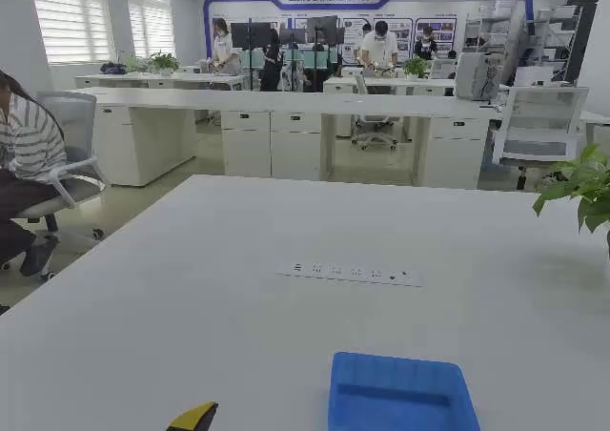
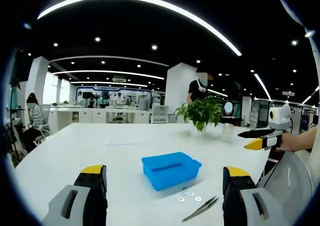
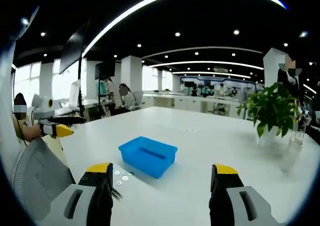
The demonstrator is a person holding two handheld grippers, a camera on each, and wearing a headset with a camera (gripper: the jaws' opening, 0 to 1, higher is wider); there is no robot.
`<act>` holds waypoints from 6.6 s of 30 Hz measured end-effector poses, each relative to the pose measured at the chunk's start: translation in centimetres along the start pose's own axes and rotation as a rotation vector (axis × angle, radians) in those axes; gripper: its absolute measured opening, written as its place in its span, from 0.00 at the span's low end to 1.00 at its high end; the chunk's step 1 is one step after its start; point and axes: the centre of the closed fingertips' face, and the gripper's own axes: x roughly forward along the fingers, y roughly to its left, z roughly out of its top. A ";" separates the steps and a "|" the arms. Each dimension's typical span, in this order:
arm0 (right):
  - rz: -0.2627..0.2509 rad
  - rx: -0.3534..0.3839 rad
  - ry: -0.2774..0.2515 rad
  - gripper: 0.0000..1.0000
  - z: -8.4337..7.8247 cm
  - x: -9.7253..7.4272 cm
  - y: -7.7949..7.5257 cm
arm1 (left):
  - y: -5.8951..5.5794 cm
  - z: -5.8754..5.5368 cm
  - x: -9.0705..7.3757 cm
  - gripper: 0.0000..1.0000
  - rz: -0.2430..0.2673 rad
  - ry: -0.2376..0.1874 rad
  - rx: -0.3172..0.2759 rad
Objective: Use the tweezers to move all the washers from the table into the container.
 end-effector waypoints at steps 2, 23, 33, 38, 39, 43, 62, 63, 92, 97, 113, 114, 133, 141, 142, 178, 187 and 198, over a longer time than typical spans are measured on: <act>0.000 0.001 -0.004 0.78 0.0 0.0 -0.1 | 0.1 0.0 0.0 0.97 0.004 -0.002 0.001; 0.054 -0.003 -0.089 0.74 1.8 -0.6 0.9 | 0.0 -0.2 0.1 0.95 0.006 0.019 0.006; 0.094 0.006 -0.101 0.72 2.1 -0.6 1.6 | 1.0 -0.5 -0.1 0.95 0.057 0.025 -0.016; 0.076 -0.005 -0.121 0.72 2.5 -1.0 1.2 | 1.0 -0.4 -0.1 0.96 0.052 0.017 -0.032; 0.069 -0.007 -0.129 0.71 2.6 -1.1 1.1 | 0.9 -0.4 -0.1 0.96 0.050 0.017 -0.029; 0.047 -0.005 -0.131 0.71 2.6 -1.2 0.5 | 0.7 -0.2 -0.1 0.96 0.051 0.015 -0.007; 0.085 -0.060 -0.048 0.70 1.0 -0.1 1.1 | 1.3 0.2 -0.3 0.96 0.059 -0.014 -0.042; 0.083 -0.063 -0.046 0.70 1.0 -0.1 1.0 | 1.2 0.2 -0.2 0.96 0.059 -0.014 -0.045; 0.091 -0.095 0.135 0.58 -2.2 0.4 1.6 | -2.4 -8.6 0.6 0.27 -0.347 0.560 0.070; 0.075 -0.107 0.158 0.55 -2.6 0.2 1.3 | -3.6 -10.7 1.6 0.22 -0.462 0.676 0.145; 0.089 -0.021 0.213 0.41 -3.8 0.1 0.6 | -5.6 -13.7 3.1 0.11 -0.641 0.841 0.312; 0.089 -0.024 0.215 0.40 -3.8 0.1 0.6 | -5.5 -13.8 3.1 0.10 -0.639 0.853 0.328; 0.086 -0.088 0.248 0.39 -4.4 0.2 0.3 | -4.9 -14.9 3.4 0.00 -0.694 0.920 0.616; 0.098 -0.083 0.253 0.38 -4.5 0.3 0.7 | -5.5 -12.8 2.8 0.00 -0.702 0.882 0.614; 0.106 -0.090 0.262 0.38 -4.7 0.4 1.0 | -5.7 -12.5 2.6 0.00 -0.703 0.876 0.611; 0.827 -0.315 0.469 0.17 -10.0 7.6 15.7 | -7.9 -6.8 1.2 0.00 -0.739 0.790 0.624; 0.880 -0.332 0.472 0.08 -10.6 8.0 15.7 | -8.1 -6.1 1.9 0.00 -0.753 0.781 0.627; 0.824 -0.332 0.402 0.07 -9.8 9.1 15.1 | -8.5 -4.8 3.4 0.00 -0.771 0.756 0.667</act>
